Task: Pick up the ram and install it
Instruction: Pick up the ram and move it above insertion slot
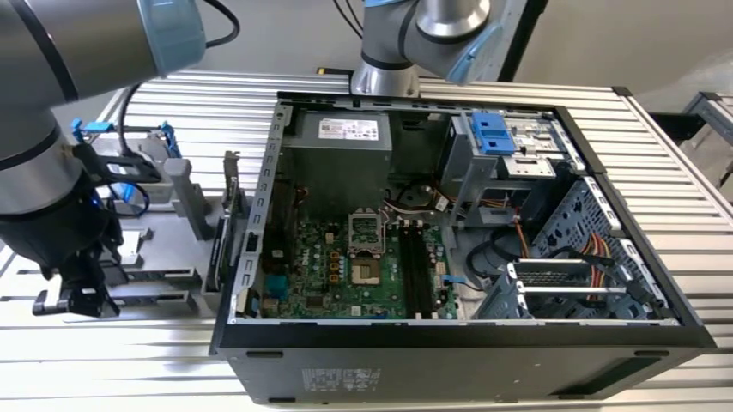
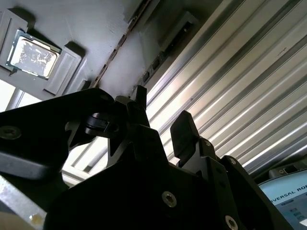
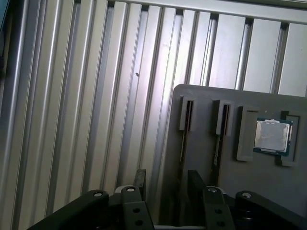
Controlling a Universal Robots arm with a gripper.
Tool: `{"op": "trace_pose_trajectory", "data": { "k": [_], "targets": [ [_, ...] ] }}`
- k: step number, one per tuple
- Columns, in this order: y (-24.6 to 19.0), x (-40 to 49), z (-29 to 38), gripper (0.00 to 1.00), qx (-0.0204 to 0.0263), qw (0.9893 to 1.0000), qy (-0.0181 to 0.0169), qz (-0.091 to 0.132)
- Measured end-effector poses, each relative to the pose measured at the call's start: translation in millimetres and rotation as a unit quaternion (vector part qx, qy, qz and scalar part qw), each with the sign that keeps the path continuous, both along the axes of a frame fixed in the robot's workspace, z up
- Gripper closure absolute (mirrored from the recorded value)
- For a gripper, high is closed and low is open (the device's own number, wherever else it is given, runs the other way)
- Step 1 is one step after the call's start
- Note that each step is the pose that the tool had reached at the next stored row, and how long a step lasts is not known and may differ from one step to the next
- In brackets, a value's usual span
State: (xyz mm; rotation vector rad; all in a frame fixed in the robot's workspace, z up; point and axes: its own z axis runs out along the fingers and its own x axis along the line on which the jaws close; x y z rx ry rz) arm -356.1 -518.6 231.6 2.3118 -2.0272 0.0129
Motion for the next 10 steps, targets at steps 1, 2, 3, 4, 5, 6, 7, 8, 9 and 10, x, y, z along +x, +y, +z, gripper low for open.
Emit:
{"op": "trace_pose_trajectory", "data": {
  "k": [1, 2, 3, 4, 5, 6, 7, 8, 9, 10],
  "targets": [
    [0.0, 0.0, -0.6, 0.00, -0.0010, 1.0000, 0.0000, 0.000],
    [0.0, 0.0, -1.2, 0.00, -0.0018, 1.0000, 0.0000, 0.000],
    [0.0, 0.0, -1.9, 0.00, -0.0025, 1.0000, 0.0000, 0.000],
    [0.1, 0.0, -2.5, 0.00, -0.0028, 1.0000, 0.0001, -0.001],
    [0.4, 0.0, -2.9, 0.00, -0.0030, 1.0000, 0.0001, -0.003],
    [0.7, 0.0, -3.3, 0.00, -0.0030, 1.0000, 0.0000, -0.006],
    [0.9, 0.0, -3.9, 0.00, -0.0030, 0.9999, 0.0000, -0.010],
    [1.1, 0.0, -4.3, 0.00, -0.0030, 0.9999, 0.0001, -0.014],
    [1.4, 0.0, -4.6, 0.00, -0.0030, 0.9998, 0.0001, -0.017],
    [1.6, 0.0, -5.0, 0.00, -0.0030, 0.9998, 0.0001, -0.021]
  ]
}}
